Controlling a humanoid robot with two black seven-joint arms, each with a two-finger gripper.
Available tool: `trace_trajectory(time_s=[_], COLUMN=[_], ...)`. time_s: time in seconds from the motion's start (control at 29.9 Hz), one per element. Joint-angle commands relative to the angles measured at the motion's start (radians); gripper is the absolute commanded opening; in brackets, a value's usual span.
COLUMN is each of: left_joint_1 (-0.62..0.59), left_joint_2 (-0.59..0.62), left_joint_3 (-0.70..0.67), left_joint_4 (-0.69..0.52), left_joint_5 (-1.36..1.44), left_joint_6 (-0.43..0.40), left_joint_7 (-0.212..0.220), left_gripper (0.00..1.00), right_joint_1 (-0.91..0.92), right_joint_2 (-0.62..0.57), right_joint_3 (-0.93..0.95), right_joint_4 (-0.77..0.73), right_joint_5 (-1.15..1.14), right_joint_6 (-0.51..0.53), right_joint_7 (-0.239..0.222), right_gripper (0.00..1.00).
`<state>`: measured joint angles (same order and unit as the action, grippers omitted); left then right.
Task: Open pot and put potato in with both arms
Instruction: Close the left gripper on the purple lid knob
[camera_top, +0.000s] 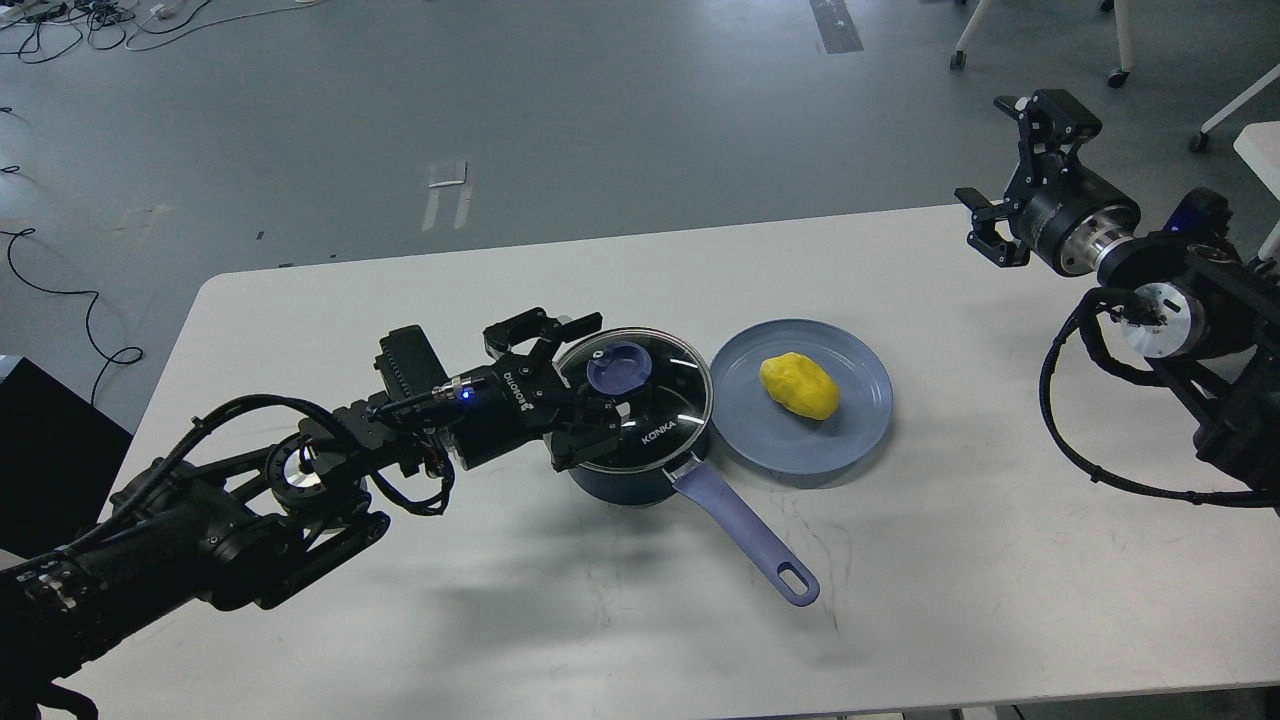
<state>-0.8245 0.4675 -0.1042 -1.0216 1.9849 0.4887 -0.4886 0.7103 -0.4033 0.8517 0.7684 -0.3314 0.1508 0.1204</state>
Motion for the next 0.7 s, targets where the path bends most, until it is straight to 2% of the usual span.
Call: trace_trajectory(time_s=[0.0, 0.67], left_joint_1=[0.005, 0.021], left_joint_2=[0.002, -0.021], left_joint_3=[0.000, 0.001], left_joint_4=[0.000, 0.014], left_joint_5=[0.000, 0.000], left_joint_6=[0.000, 0.000], left_joint_7=[0.000, 0.000], left_gripper=[0.93, 0.93], right_joint_1=[0.000, 0.000], right_joint_2=[-0.002, -0.005], right_joint_3=[0.000, -0.003], right_joint_4=[0.000, 0.000], right_joint_5=[0.000, -0.002], right_joint_6=[0.000, 0.000], right_joint_7=[0.001, -0.008], right_gripper=[1.00, 1.00])
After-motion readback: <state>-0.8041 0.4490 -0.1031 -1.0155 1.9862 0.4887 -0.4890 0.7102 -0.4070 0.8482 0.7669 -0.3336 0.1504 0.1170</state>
